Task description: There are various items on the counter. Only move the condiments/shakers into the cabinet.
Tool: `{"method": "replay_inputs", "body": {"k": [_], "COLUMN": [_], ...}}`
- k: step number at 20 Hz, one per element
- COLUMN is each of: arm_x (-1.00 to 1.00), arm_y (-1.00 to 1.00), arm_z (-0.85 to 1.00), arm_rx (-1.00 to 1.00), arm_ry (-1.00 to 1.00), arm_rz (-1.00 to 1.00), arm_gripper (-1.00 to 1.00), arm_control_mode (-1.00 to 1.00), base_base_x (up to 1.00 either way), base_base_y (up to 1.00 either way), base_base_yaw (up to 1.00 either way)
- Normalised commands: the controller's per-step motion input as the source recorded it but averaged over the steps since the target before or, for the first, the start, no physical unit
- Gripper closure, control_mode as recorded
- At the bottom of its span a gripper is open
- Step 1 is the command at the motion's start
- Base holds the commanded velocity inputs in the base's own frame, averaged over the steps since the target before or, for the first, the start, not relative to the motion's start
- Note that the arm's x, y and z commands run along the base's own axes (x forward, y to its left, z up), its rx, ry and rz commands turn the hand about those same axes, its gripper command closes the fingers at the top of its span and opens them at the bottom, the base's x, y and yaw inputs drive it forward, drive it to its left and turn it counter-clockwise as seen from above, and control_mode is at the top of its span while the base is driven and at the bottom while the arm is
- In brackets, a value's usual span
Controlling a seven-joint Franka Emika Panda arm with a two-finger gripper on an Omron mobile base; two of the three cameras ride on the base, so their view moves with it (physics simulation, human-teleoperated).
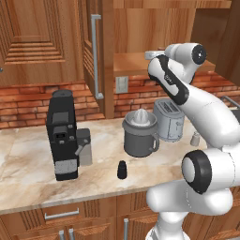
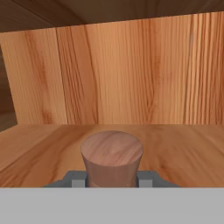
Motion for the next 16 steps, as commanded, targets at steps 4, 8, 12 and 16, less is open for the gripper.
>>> {"method": "replay_inputs", "body": {"k": [4,8,12,16], "arm_x": [0.34,0.39,0.41,0.43], "arm_y": [0.00,0.00,0.00,0.00], "arm_z": [-0.02,0.00,-0.05,-0.17], "arm_rx": [0.00,0.00,0.00,0.00], "arm_ry": [0.00,0.03,0.00,0.00], "arm_rz": [0.00,-0.01,0.00,0.00], "arm_gripper": [1.00,1.00,1.00,1.00], "arm_control_mode": [-1.00,-1.00,-1.00,-1.00], "base_base_x": [0.00,0.00,0.00,0.00], "base_base_y": [0.00,0.00,0.00,0.00], "base_base_yaw": [0.00,0.00,0.00,0.00]}}
